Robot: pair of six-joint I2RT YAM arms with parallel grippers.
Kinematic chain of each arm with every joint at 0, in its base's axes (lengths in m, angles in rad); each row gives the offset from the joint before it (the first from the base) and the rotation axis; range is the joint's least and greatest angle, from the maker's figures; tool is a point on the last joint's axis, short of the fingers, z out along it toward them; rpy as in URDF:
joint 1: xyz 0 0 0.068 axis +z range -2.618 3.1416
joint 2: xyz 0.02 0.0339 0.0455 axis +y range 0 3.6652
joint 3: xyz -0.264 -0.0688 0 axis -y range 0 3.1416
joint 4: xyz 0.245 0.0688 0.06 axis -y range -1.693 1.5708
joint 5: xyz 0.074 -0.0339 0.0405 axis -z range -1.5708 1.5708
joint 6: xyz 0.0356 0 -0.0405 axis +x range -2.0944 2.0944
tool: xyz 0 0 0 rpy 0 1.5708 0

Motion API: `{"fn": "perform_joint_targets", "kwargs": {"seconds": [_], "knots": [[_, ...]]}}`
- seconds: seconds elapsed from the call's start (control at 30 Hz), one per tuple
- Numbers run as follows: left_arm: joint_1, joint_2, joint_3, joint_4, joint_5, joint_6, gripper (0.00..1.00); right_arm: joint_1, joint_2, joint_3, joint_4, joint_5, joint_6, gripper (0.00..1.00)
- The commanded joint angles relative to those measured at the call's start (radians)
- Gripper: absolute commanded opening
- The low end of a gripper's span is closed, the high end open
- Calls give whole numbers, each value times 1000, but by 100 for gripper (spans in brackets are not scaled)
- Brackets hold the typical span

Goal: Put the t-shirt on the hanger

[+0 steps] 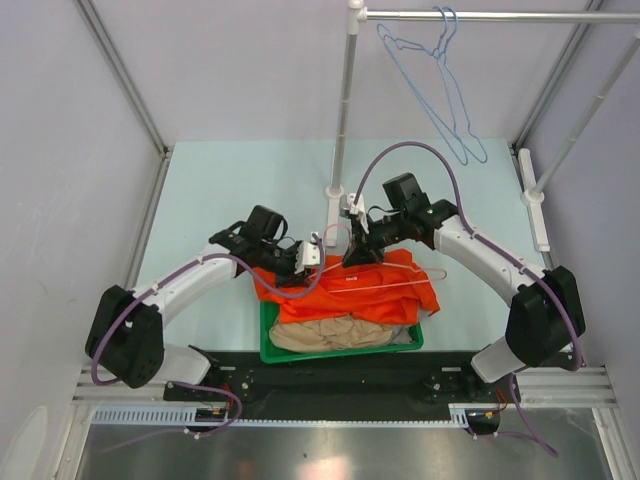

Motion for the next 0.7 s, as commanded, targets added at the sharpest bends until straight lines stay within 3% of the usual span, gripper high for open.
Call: {"fn": "perform_joint_targets", "kwargs": {"seconds": [0.0,0.13,0.27,0.47,0.67], "knots": [[5,-36,8,3,38,4,36,-15,-8,-6,-31,-32,-40,0],[28,-53,-3,-36,25,33,49,-35,-24,-24,-68,-24,-71,0],[67,-32,-17,-94,10,82,51,-40,-28,-34,-65,-32,-68,0],[64,25,-6,-73,47,71,42,-38,-21,-34,-34,-50,-40,0],[44,48,71,-45,123,-15,20,-29,-10,-35,-14,-60,-17,0]]}}
